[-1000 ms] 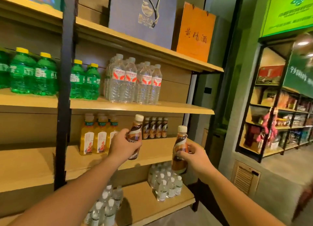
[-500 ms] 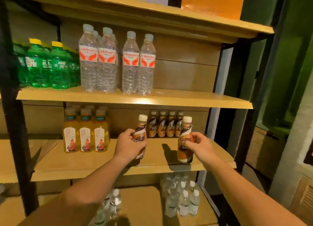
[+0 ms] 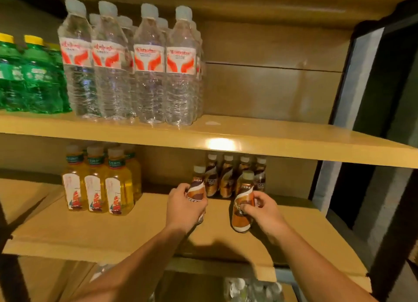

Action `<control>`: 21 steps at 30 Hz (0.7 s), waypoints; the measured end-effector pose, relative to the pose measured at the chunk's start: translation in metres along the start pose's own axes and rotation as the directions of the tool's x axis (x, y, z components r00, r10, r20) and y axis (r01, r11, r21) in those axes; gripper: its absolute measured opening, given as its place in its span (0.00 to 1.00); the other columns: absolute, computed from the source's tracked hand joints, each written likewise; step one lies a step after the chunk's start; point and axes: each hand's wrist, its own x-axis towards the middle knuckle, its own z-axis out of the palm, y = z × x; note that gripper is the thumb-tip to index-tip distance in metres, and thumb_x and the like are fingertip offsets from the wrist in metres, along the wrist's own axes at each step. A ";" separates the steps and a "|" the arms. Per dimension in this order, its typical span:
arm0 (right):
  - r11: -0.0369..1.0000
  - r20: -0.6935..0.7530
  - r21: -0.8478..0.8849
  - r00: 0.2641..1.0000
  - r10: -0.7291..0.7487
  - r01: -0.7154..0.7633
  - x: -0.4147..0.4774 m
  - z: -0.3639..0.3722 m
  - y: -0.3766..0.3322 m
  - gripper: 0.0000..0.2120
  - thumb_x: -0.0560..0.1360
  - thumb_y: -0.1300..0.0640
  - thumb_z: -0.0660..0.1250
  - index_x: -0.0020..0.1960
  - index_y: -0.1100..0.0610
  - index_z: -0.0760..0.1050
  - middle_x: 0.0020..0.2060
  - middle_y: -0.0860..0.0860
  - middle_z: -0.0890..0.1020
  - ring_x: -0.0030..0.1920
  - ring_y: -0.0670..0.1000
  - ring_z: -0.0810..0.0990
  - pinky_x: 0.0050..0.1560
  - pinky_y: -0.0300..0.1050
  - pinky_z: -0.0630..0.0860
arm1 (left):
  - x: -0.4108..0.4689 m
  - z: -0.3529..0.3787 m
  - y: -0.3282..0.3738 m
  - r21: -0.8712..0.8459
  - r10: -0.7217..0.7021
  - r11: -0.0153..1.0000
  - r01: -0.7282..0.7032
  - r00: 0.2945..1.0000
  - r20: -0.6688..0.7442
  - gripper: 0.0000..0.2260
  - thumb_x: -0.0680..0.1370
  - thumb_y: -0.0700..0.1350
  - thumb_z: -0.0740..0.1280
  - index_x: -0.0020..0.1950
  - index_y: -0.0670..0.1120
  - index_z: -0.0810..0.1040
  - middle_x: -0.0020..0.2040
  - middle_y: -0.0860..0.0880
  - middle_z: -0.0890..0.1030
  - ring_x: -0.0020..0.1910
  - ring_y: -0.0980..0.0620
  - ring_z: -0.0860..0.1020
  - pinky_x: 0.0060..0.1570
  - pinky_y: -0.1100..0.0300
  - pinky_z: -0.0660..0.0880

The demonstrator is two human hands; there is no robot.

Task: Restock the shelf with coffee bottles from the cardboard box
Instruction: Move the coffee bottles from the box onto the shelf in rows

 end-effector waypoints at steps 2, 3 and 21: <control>1.000 0.019 0.003 0.999 0.026 -0.026 0.022 0.004 0.008 0.16 0.73 0.60 0.76 0.58 0.50 0.76 0.52 0.49 0.83 0.52 0.49 0.83 0.49 0.43 0.79 | 0.013 0.013 -0.003 0.005 -0.036 0.999 0.036 0.999 0.001 0.19 0.73 0.47 0.79 0.57 0.51 0.73 0.56 0.50 0.75 0.45 0.55 0.76 0.32 0.74 0.70; 0.999 0.023 0.009 0.999 0.040 -0.041 0.032 0.006 0.011 0.16 0.73 0.59 0.76 0.57 0.50 0.76 0.52 0.49 0.84 0.53 0.50 0.83 0.51 0.44 0.79 | 0.019 0.019 -0.005 0.012 -0.054 0.998 0.054 0.999 0.001 0.19 0.72 0.48 0.79 0.56 0.49 0.74 0.56 0.50 0.74 0.44 0.55 0.76 0.30 0.75 0.71; 0.994 -0.017 -0.029 0.994 0.109 -0.109 0.120 0.021 0.056 0.23 0.68 0.44 0.78 0.61 0.42 0.79 0.55 0.46 0.82 0.54 0.48 0.79 0.54 0.46 0.77 | 0.066 0.074 -0.051 0.219 0.001 0.976 -0.014 0.998 0.059 0.14 0.74 0.43 0.75 0.36 0.51 0.70 0.42 0.53 0.70 0.42 0.55 0.71 0.36 0.72 0.67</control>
